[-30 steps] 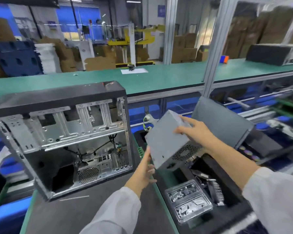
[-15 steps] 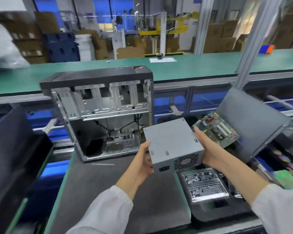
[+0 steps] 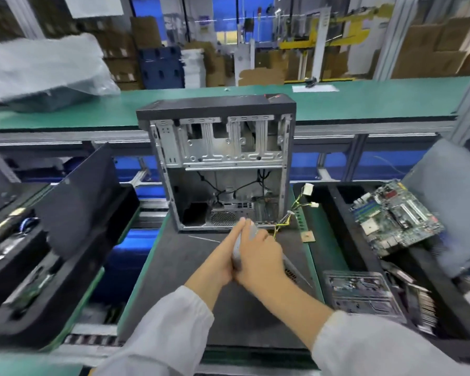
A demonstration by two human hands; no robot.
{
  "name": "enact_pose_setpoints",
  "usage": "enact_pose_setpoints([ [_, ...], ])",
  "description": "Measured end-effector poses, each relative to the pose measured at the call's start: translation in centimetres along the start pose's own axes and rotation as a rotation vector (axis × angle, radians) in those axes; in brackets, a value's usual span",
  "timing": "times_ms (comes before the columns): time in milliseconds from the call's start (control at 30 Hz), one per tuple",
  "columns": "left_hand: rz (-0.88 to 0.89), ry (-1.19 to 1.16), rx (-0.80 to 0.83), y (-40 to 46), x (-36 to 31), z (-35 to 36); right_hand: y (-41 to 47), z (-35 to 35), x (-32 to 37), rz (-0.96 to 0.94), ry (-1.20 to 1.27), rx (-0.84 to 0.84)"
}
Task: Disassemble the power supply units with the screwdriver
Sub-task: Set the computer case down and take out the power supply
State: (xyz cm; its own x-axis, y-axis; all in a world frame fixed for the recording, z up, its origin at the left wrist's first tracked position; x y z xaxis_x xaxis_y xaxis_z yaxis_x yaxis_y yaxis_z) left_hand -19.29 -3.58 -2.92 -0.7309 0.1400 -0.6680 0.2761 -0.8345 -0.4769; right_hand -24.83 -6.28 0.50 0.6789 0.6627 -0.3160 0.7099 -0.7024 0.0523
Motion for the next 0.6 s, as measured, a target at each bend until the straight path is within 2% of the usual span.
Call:
enact_pose_setpoints([
  [67,0.018,0.055,-0.029,0.4,-0.4,-0.9,-0.1,0.0,1.3,0.004,-0.034,0.010],
  [133,0.062,0.176,-0.128,1.1,-1.0,-2.8,-0.1,-0.6,2.6,-0.057,0.072,0.031],
  [233,0.077,0.305,-0.310,1.4,-1.7,-7.0,-1.0,0.7,3.5,-0.257,0.560,0.216],
  [267,0.103,0.378,-0.374,1.4,-1.9,-8.5,-1.7,1.7,3.6,-0.343,0.613,0.273],
  [333,0.271,0.539,-0.464,1.3,-2.5,-11.1,-3.4,4.5,3.7,-0.478,0.429,0.256],
  [400,0.385,0.626,-0.463,1.6,-2.6,-12.3,-4.2,7.0,3.9,-0.518,0.268,0.139],
  [500,0.336,0.803,-0.310,1.9,-1.8,-12.3,-4.0,8.1,4.4,-0.534,0.212,0.060],
  [600,0.350,0.758,-0.298,1.8,-2.0,-12.4,-2.8,8.4,3.9,-0.558,0.163,0.050],
])
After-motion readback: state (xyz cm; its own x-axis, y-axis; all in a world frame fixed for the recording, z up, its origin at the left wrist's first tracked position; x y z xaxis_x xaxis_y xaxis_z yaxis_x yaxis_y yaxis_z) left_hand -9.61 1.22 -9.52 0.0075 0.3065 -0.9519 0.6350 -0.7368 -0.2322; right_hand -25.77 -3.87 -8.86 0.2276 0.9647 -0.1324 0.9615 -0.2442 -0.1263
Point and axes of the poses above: each hand's wrist, its own y-axis towards the middle knuckle, its own z-axis out of the palm, x = y × z, the point moved 5 cm from there along y, towards the middle knuckle, and after that the axes turned 10 degrees about -y, right-handed, at the moved point
